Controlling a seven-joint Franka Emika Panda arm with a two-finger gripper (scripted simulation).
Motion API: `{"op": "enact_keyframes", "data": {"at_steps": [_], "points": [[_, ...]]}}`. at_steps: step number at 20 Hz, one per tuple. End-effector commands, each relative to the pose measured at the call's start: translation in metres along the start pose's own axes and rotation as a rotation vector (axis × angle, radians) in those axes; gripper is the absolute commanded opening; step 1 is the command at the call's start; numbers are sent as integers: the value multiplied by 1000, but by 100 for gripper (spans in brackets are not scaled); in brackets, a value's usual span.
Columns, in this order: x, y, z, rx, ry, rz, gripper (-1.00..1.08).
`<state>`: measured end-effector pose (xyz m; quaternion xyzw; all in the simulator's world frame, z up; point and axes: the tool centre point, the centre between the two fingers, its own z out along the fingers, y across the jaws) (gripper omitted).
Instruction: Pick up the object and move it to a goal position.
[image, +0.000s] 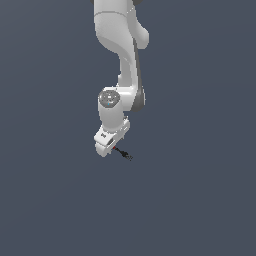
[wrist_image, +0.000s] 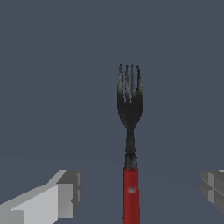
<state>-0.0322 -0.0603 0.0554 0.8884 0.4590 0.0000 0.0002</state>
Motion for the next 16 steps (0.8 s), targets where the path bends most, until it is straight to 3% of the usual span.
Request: {"op": "enact_keyframes", "data": {"at_steps": [1, 15, 16], "points": [[0, 0, 4, 0, 0, -1, 100], [0, -1, 49, 0, 0, -5, 100], [0, -1, 49, 0, 0, -5, -100]]}}
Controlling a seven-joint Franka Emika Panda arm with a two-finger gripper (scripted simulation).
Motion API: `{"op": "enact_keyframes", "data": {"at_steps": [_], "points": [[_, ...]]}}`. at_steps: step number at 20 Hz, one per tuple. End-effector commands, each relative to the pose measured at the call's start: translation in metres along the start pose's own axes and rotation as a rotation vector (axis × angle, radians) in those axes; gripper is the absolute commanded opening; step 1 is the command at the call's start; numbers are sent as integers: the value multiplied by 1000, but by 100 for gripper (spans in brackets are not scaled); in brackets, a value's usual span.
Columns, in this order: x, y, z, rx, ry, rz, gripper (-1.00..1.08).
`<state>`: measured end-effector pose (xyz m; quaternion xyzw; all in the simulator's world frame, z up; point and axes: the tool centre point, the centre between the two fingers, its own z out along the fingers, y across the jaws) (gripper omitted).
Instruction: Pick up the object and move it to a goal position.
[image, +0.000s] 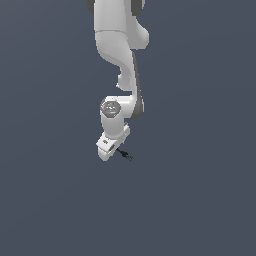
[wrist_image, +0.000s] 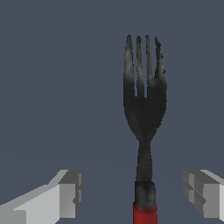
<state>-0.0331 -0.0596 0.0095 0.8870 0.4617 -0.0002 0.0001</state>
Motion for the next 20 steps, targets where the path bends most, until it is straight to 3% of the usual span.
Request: {"op": "enact_keyframes", "data": {"at_steps": [1, 13, 20], "points": [[0, 1, 3, 0, 0, 1, -100], [5, -2, -3, 0, 3, -6, -100], [16, -5, -30, 0, 2, -6, -100]]}}
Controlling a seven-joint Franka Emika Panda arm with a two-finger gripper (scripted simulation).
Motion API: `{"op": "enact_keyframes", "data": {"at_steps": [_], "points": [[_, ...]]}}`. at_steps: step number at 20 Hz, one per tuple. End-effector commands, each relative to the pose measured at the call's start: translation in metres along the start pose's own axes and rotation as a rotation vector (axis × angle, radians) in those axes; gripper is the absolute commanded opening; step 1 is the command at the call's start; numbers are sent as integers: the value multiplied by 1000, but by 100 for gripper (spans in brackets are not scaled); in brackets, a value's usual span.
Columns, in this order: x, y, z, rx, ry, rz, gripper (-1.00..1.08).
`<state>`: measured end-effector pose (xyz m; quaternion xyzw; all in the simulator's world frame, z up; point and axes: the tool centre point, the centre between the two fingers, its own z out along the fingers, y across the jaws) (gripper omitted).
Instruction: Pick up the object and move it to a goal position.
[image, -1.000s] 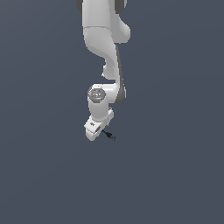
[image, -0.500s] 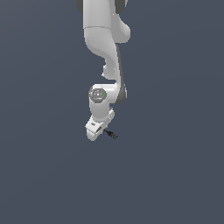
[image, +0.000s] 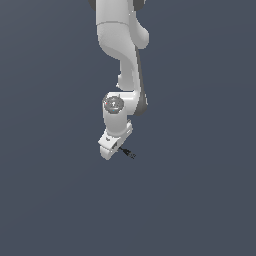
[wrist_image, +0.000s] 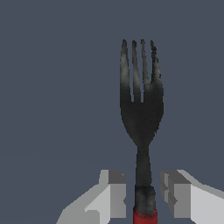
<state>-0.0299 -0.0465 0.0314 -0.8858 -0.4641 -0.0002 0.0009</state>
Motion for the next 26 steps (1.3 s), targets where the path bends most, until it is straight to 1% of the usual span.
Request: {"op": "enact_keyframes", "data": {"at_steps": [1, 7, 19, 26], "points": [[6, -1, -15, -1, 1, 0, -100], [26, -7, -66, -1, 0, 0, -100], [77, -18, -194, -1, 0, 4, -100], [97, -20, -242, -1, -1, 5, -100]]}}
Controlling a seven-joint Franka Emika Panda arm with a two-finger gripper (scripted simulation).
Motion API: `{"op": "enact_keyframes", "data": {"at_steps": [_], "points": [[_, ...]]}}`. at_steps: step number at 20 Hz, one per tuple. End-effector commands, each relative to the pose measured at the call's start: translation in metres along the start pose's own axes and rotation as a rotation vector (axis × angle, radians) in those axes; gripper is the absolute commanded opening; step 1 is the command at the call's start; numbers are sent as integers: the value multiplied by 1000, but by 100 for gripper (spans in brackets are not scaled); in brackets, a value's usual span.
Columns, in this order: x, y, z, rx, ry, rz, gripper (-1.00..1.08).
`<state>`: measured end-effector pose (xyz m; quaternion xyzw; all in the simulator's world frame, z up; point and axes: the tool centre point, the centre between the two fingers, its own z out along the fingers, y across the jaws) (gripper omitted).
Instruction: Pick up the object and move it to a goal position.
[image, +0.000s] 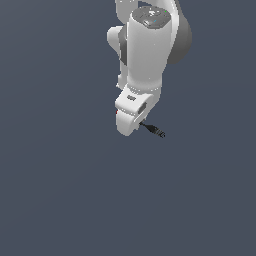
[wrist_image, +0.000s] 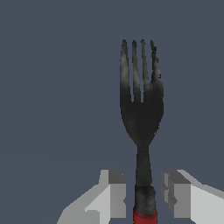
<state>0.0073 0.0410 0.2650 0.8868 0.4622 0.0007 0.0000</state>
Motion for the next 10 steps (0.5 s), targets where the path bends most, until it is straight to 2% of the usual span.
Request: {"op": "enact_keyframes", "data": {"at_steps": [1, 10], "points": [[5, 0, -14, 1, -1, 2, -100], [14, 0, -32, 1, -1, 3, -100]]}}
